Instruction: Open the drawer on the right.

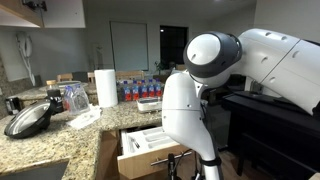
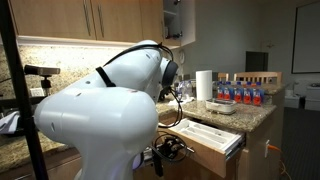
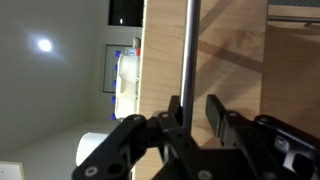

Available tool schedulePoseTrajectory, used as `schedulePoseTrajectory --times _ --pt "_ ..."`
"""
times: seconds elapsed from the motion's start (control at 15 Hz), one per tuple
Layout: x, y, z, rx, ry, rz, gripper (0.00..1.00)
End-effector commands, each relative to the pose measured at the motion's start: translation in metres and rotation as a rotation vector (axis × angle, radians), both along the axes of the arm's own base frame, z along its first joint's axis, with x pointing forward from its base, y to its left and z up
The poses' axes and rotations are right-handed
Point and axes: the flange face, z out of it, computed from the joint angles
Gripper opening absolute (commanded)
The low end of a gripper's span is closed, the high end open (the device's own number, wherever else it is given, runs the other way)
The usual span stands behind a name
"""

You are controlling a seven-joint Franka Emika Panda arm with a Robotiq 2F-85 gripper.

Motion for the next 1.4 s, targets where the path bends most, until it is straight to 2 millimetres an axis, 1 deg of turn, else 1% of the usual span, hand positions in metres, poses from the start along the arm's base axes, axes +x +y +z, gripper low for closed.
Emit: schedulePoseTrajectory --times 0.0,0.13,0.27,0.4,0.6,0.73,0.87,0.93,1.13,1.27,1.33 --pt "-0.053 0.016 -0.032 0.067 0.142 0.005 0.63" --pt "-0.055 0.020 -0.028 0.084 0.157 -0.004 0.76" --pt "-0.059 0.030 -0.023 0.112 0.182 -0.005 0.90" --pt "-0.073 0.045 -0.018 0.149 0.231 0.011 1.00" --pt "-0.103 0.074 -0.021 0.241 0.398 0.075 1.00" --pt "-0.112 0.084 -0.021 0.277 0.452 0.102 1.00" --pt "-0.115 0.093 -0.017 0.307 0.478 0.113 1.00" --pt "-0.121 0.096 -0.013 0.321 0.484 0.119 1.00" --pt "-0.124 0.107 -0.004 0.347 0.482 0.134 1.00" --pt "-0.125 0.113 0.006 0.359 0.467 0.157 1.00" --pt "-0.125 0.117 0.014 0.361 0.454 0.172 1.00"
